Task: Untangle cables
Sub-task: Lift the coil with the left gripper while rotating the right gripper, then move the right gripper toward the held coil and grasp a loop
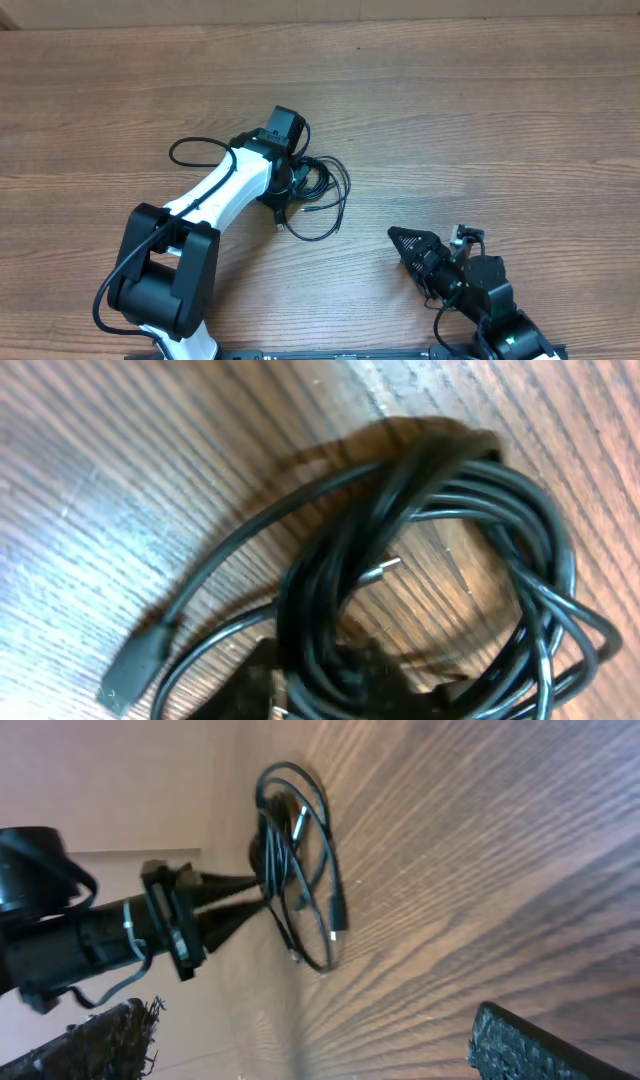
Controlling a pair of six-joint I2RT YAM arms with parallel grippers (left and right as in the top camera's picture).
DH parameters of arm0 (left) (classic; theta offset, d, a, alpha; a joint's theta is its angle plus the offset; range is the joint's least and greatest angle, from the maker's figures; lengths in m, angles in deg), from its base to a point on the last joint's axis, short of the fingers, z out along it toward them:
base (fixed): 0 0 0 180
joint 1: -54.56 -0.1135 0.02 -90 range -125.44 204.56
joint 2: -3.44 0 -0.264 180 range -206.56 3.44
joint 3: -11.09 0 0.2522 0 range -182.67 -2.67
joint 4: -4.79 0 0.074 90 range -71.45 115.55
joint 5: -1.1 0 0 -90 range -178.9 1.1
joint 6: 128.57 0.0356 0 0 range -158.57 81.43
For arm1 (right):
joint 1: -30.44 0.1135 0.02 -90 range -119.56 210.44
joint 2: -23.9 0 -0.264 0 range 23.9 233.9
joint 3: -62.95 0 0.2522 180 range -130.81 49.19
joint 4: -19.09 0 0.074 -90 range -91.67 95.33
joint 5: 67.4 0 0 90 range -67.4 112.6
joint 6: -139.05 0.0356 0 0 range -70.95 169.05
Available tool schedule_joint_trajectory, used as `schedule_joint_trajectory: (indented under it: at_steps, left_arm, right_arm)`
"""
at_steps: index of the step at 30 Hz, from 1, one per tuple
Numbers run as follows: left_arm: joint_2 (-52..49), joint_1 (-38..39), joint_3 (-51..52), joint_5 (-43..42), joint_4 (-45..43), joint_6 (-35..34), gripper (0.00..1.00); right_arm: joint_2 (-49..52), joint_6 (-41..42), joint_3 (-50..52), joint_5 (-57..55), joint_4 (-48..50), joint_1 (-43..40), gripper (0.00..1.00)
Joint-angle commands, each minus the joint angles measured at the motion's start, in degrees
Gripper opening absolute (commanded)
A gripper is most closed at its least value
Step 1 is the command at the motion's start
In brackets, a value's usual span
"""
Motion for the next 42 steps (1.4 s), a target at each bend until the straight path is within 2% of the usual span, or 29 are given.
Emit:
schedule_joint_trajectory:
  at_steps: [1, 5, 7, 13, 15, 18, 19, 24, 26, 30, 34, 38, 42]
  left_arm:
    - [0.5, 0.5, 0.2, 1.0, -0.1, 3.8, 0.04]
    - [0.7, 0.2, -0.3, 0.3, -0.1, 10.7, 0.04]
    - [1.0, 0.2, -0.7, -0.5, -0.2, 16.2, 0.04]
    - [2.7, 0.2, -2.6, -4.2, 0.0, 35.7, 0.04]
    - [3.3, 0.3, -2.6, -5.6, 0.4, 40.0, 0.04]
    - [3.9, 0.3, -2.6, -5.3, 2.0, 40.3, 0.04]
    - [3.9, 0.2, -2.6, -5.3, 2.4, 39.5, 0.08]
    - [3.9, 0.2, -2.6, -4.7, 2.2, 36.1, 0.62]
    - [3.9, 0.2, -2.6, -2.8, 1.9, 34.4, 0.71]
    - [3.9, 0.2, -2.6, 3.7, 0.6, 34.1, 0.72]
    - [3.8, 0.2, -2.6, 9.2, 0.2, 34.0, 0.68]
    - [3.4, 0.2, -2.6, 9.1, -0.3, 33.8, 0.71]
    - [2.6, 0.2, -2.5, 9.1, -1.5, 33.3, 0.69]
  right_arm:
    - [0.8, -1.6, 0.6, 1.3, 0.6, 0.3, 1.00]
    - [0.8, -8.1, -0.6, 3.5, 1.6, 0.3, 0.92]
    - [0.8, -11.1, -3.1, 3.9, -0.5, 0.3, 0.91]
    - [2.2, -19.9, -16.2, -1.4, -17.4, 0.3, 0.93]
    - [3.4, -22.0, -20.3, -3.2, -22.2, 0.3, 0.96]
    - [5.3, -24.6, -25.0, -3.7, -25.5, 0.3, 0.99]
    - [6.0, -25.3, -26.1, -3.7, -25.7, 0.3, 1.00]
    - [9.2, -25.6, -27.3, -3.7, -24.5, 0.3, 1.00]
    - [10.7, -25.6, -27.3, -3.3, -24.6, 0.3, 1.00]
    - [14.0, -25.6, -27.3, -1.7, -24.7, 0.3, 1.00]
    - [17.0, -25.6, -27.3, -1.6, -24.5, 0.3, 1.00]
    - [20.1, -25.6, -27.3, -1.6, -23.4, 0.3, 1.00]
    - [22.9, -25.6, -27.3, -1.6, -22.1, 0.3, 1.00]
